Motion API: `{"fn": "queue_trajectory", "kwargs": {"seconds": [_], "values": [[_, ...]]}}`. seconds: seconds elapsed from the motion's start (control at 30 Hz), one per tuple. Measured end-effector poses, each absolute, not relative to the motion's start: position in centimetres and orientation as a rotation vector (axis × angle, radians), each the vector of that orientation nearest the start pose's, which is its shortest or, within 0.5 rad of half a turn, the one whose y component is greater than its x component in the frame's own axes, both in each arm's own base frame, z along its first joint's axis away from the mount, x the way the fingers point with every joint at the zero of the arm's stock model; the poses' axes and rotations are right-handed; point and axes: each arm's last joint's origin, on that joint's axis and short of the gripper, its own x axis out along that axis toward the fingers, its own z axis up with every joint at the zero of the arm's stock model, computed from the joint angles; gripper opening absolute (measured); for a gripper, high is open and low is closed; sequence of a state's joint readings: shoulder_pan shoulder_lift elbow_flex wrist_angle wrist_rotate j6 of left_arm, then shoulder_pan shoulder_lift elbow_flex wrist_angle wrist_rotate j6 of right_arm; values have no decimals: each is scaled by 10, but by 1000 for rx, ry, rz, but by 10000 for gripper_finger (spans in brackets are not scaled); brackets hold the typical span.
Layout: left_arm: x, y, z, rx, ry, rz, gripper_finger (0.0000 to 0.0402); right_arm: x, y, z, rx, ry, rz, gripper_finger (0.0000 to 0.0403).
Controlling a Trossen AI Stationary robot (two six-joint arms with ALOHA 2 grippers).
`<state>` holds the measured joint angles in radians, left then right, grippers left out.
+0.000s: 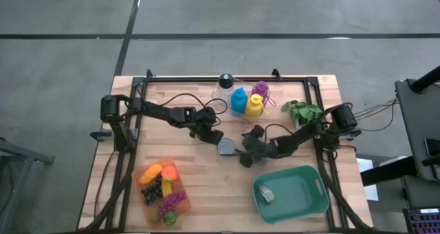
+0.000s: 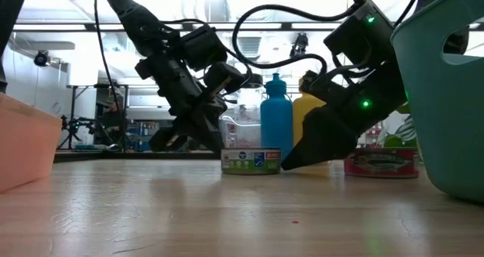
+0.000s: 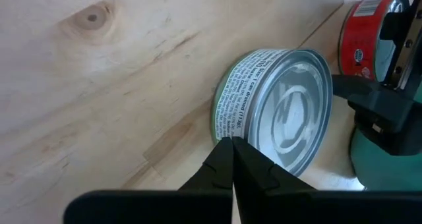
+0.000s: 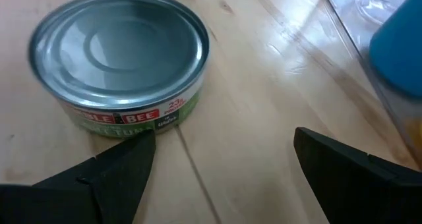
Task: Pick & Place Food Item
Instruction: Put the green tuna can into the green bin
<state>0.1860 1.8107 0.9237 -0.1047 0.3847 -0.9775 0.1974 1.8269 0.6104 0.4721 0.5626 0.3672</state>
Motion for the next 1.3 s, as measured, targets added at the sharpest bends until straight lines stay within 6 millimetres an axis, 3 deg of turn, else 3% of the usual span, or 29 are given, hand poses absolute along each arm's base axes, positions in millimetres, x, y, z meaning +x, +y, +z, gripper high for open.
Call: {"fn": "queue_trajectory", "kwargs": {"seconds": [0.37, 0.97, 1.3], "values": [[332, 51, 129, -1174, 985, 305, 1, 296, 37, 88, 88, 656, -464, 358], [332, 52, 129, -1172, 984, 309, 1, 305, 38, 96, -330, 707, -358, 358], [332, 51, 129, -1190, 983, 318, 1, 308, 38, 98, -335, 705, -355, 358]]}}
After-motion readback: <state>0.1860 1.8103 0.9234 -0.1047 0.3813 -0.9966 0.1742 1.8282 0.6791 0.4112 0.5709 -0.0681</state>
